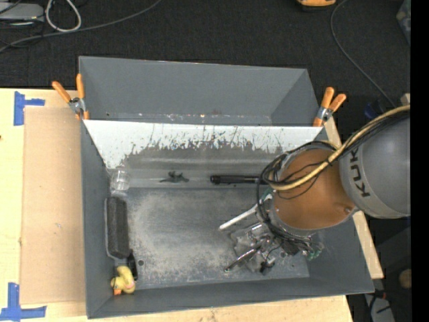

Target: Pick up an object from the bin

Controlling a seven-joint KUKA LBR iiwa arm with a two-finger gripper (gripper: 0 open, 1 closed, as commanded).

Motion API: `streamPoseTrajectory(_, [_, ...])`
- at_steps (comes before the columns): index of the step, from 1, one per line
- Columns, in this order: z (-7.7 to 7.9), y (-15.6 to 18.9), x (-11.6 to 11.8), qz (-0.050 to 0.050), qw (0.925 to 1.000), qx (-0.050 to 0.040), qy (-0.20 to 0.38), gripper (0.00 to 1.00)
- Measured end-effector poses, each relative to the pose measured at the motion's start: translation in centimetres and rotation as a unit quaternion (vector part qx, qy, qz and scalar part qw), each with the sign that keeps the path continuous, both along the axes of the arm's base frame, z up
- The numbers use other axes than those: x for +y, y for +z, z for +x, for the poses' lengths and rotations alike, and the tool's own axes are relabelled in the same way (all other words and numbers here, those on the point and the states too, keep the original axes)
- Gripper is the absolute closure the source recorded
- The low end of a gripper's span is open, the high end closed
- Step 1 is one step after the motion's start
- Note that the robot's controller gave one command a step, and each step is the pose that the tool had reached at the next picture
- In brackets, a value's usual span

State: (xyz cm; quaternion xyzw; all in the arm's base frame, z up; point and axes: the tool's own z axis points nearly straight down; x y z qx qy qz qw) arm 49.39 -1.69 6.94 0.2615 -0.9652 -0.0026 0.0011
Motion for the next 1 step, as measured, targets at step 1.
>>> streamPoseTrajectory(1, [-0.06,0.64,0.08,0.000,1.0000,0.0008,-0.001,1.00])
